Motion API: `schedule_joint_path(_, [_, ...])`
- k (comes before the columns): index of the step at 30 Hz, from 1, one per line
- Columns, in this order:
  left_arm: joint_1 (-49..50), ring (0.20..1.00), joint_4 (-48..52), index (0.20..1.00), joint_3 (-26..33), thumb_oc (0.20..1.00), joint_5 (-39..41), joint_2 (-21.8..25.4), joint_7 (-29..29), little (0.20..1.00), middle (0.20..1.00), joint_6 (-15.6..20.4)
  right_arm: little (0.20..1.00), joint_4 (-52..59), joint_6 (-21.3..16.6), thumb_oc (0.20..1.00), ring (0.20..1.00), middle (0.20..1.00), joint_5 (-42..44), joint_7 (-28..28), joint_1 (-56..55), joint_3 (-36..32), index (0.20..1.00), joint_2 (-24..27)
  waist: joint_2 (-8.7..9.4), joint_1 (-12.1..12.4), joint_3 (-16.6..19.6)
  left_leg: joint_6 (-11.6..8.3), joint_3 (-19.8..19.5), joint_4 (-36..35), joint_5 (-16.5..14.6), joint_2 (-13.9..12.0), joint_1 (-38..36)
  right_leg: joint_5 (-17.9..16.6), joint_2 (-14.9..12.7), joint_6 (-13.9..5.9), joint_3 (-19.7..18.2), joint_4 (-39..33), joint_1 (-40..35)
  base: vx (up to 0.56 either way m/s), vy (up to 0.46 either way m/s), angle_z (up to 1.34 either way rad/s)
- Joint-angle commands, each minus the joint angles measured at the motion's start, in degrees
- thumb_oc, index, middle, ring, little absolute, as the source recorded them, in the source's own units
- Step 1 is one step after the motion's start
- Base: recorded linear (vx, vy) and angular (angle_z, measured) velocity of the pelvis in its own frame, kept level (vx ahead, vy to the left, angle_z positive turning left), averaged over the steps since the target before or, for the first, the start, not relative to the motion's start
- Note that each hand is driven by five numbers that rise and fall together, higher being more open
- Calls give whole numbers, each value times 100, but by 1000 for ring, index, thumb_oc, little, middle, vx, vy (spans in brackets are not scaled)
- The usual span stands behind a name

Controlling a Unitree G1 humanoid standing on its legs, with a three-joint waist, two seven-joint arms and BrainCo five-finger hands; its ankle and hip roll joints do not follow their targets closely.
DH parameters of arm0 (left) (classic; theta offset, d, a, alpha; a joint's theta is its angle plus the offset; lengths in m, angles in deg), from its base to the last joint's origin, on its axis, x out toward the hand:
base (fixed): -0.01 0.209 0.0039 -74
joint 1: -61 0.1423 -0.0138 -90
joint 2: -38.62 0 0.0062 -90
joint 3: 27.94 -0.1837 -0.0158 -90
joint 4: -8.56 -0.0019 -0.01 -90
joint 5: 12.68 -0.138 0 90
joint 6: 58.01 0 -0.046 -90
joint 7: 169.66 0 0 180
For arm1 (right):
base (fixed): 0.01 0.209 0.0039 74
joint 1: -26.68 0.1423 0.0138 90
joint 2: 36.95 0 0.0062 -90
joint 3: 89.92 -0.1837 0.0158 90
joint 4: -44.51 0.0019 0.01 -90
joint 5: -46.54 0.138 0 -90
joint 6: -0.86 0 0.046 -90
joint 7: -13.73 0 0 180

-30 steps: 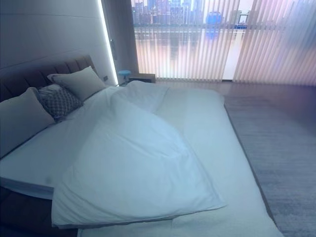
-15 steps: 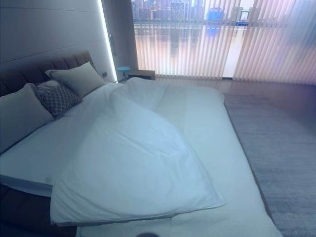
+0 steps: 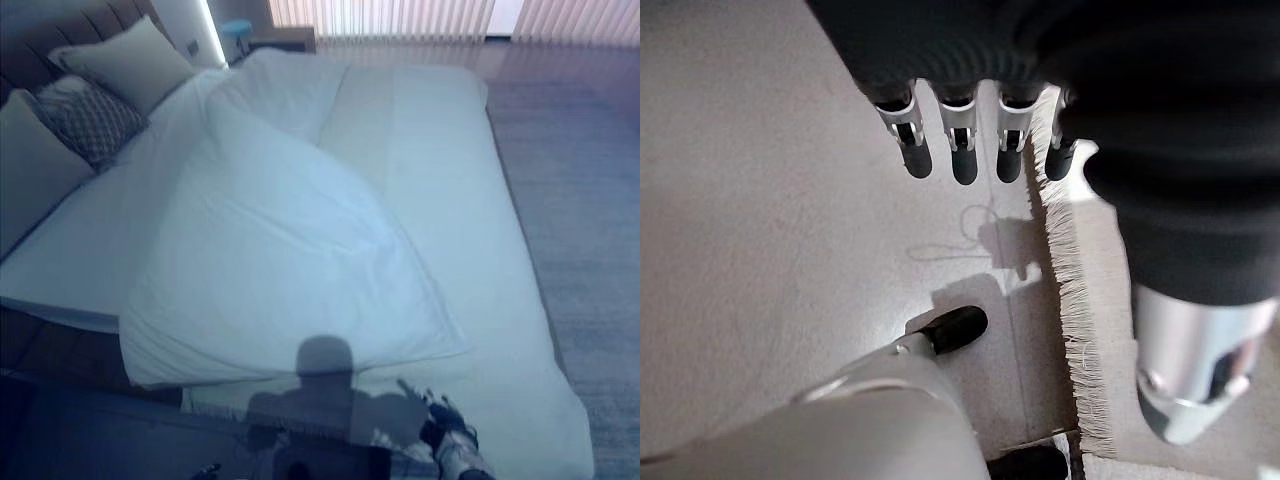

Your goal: Make the bed

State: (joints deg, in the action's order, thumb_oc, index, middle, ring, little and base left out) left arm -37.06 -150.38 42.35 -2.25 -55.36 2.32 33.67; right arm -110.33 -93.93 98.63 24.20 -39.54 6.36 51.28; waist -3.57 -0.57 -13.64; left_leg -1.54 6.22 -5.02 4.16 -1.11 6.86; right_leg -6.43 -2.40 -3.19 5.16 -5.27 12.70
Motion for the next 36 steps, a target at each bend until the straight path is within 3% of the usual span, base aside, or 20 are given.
schedule_joint_path(1, [-411, 1000, -160, 1000, -190, 1000, 312, -144, -148, 1000, 1000, 35, 1000, 333, -354, 1000, 1000, 1000, 597, 237, 603, -106, 1000, 81, 39, 66, -324, -67, -53, 2, -28, 278, 180, 77, -104, -373, 3, 119, -294, 0, 0, 0])
schedule_joint_path(12, [-407, 1000, 183, 1000, -554, 1000, 630, -255, -183, 1000, 1000, 42, 1000, -231, -473, 1000, 1000, 1000, 840, 583, 2377, -295, 1000, 770, -100, 265, -694, -81, -191, 2, 64, 311, 611, 109, -137, -355, 93, 197, 90, 24, 0, 2])
schedule_joint_path(23, [-520, 1000, 884, 1000, -830, 1000, 1023, -227, -275, 1000, 1000, 191, 1000, -707, -340, 1000, 1000, 1000, 381, 780, 3682, 74, 1000, 1447, -199, 486, -1061, -103, -464, 2, 259, 347, 1339, -5, -129, -340, 186, 252, 730, -13, -17, 9])
schedule_joint_path(27, [-571, 1000, 1193, 1000, -918, 1000, 1184, -206, -339, 1000, 1000, 270, 1000, -909, -197, 1000, 1000, 1000, -91, 813, 4141, 408, 1000, 1694, -211, 571, -1242, -109, -549, 2, 349, 365, 1627, -70, -105, -342, 213, 285, 996, -44, -25, 11])
schedule_joint_path(32, [-639, 1000, 1433, 1000, -986, 1000, 1256, -167, -413, 1000, 1000, 343, 1000, -1375, 247, 1000, 1000, 1000, -1205, 715, 4691, 1043, 1000, 2048, -183, 611, -1431, -127, -607, 2, 421, 388, 1828, -102, -89, -337, 261, 341, 1182, -54, -22, 10])
schedule_joint_path(34, [-730, 1000, 1503, 1000, -1045, 1000, 1212, -113, -475, 1000, 1000, 374, 1000, -1626, 501, 1000, 1000, 1000, -2072, 599, 4975, 1595, 1000, 2196, -151, 621, -1587, -138, -647, 2, 496, 400, 1930, -133, -88, -331, 287, 381, 1267, -65, -26, 5])
schedule_joint_path(35, [-771, 1000, 1509, 1000, -1073, 1000, 1182, -99, -491, 1000, 1000, 377, 875, -1715, 566, 875, 875, 875, -2310, 575, 5066, 1715, 875, 2233, -163, 616, -1615, -142, -664, 2, 524, 403, 1969, -131, -90, -324, 296, 401, 1307, -56, -24, 7])
schedule_joint_path(36, [-784, 1000, 1547, 1000, -1095, 1000, 1180, -86, -503, 1000, 1000, 386, 561, -1767, 617, 561, 561, 561, -2426, 571, 5106, 1798, 561, 2244, -173, 623, -1615, -149, -686, 2, 547, 406, 2034, -135, -94, -320, 299, 409, 1364, -48, -26, 8])
